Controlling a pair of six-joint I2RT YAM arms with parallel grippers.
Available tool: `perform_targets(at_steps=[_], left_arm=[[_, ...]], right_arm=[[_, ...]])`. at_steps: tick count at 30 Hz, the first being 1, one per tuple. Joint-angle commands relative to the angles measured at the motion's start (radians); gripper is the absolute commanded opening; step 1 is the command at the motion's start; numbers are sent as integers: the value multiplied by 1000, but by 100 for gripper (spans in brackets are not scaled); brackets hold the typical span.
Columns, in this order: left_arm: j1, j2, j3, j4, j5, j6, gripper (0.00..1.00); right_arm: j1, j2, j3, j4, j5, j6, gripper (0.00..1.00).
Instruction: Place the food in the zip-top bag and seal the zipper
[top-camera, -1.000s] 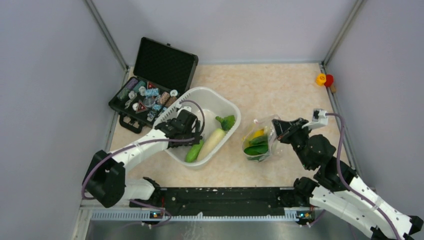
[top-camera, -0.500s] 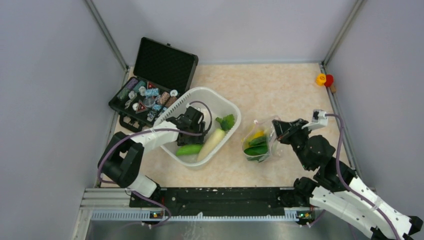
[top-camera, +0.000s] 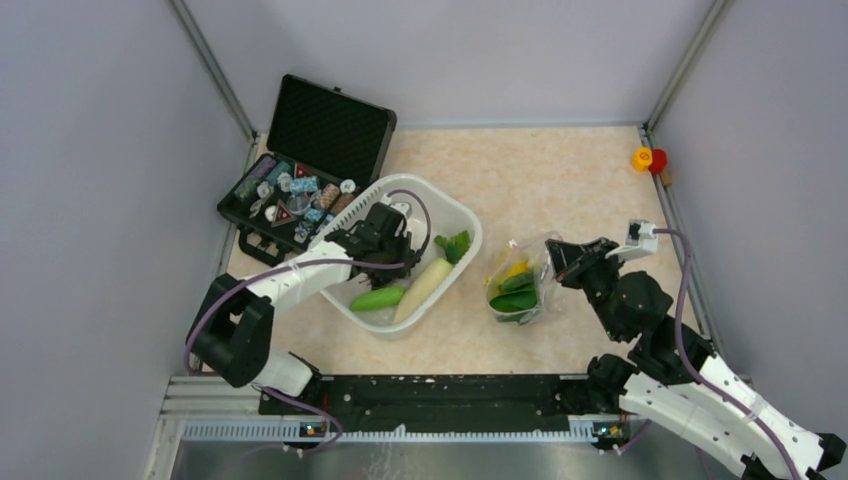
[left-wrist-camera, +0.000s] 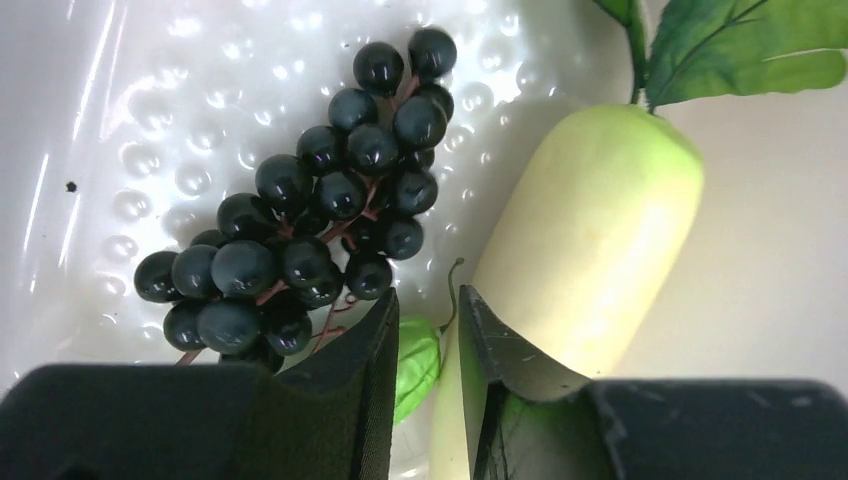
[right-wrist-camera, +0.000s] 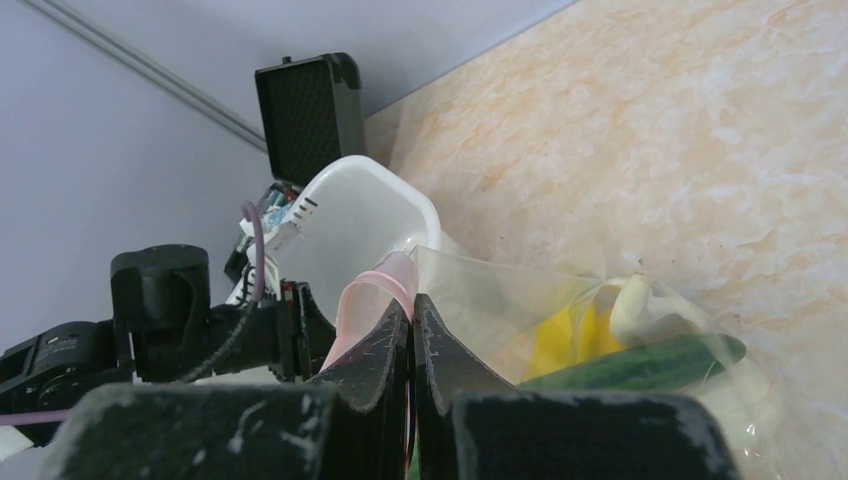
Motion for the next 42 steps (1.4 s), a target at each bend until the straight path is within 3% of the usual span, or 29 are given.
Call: perform_targets(at_steps=[1,5,10,12,15,16,30,33,36,42], left_arm=[[-2,-70,29,38,-2,23,29],[-3,-118,11,52,-51,14,34],[-2,-179,-23,62,-165,-6,71],[-2,-195,-42,71,-229,-9,77],[-1,-196,-58,82,-341,5,98],[4,-181,-58,85,-371,27,99],[101,58,36,21,-58,111,96],[106,79,40,14,-5,118,88],[106,86,38,12,16,124,71],[105,84,38,8,47,144,49]], right_arm=[[6,-8,5,13,16,7,0],[7,-8,7,20,10,8,0],[6,-8,6,23,2,10,0],[7,-8,5,24,0,10,0],[7,-8,5,18,0,14,0],[6,-10,6,16,-1,16,0],[7,-24,-2,18,0,16,0],[7,-26,-1,13,4,21,0],[6,-26,-2,18,3,20,0],[6,-25,-3,28,2,15,0]])
